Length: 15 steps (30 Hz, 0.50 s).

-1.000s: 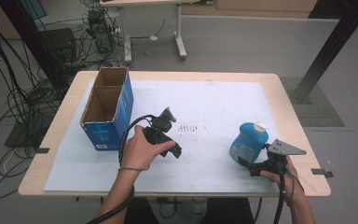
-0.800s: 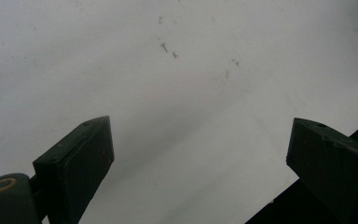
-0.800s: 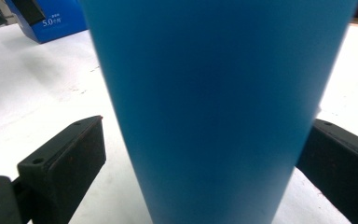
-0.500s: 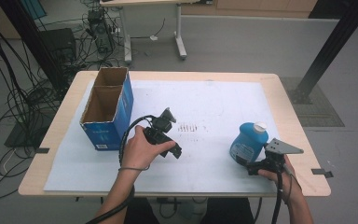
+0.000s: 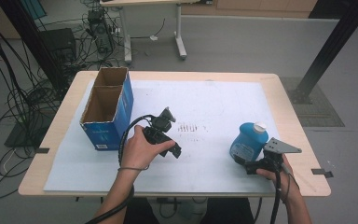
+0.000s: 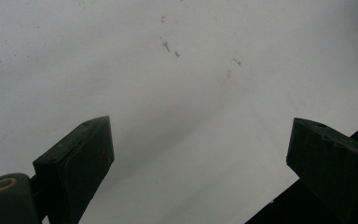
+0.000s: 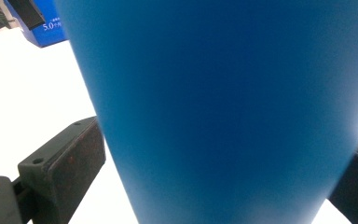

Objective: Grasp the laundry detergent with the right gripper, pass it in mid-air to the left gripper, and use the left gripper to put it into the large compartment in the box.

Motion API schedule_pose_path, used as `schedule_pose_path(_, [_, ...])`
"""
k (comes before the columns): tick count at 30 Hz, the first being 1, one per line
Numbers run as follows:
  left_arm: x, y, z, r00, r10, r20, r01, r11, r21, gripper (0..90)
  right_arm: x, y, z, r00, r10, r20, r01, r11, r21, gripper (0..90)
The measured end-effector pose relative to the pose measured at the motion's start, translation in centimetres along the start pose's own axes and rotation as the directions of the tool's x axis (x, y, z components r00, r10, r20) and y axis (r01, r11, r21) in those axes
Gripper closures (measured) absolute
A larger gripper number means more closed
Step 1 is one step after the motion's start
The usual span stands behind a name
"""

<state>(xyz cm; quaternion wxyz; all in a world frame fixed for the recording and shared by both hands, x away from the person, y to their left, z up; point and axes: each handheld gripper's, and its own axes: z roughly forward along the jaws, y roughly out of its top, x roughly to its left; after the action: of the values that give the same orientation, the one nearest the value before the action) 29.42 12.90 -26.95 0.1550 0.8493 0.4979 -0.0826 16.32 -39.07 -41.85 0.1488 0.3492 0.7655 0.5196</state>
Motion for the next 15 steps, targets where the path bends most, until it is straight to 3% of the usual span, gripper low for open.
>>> schedule_pose_path(15, [0.11,-0.04,0.15,1.0000,-0.002,0.001,0.002,1.0000,0.003,7.7,-0.03,-0.12,0.05,1.0000,0.005,-0.003,-0.005,1.000,-0.003,2.8])
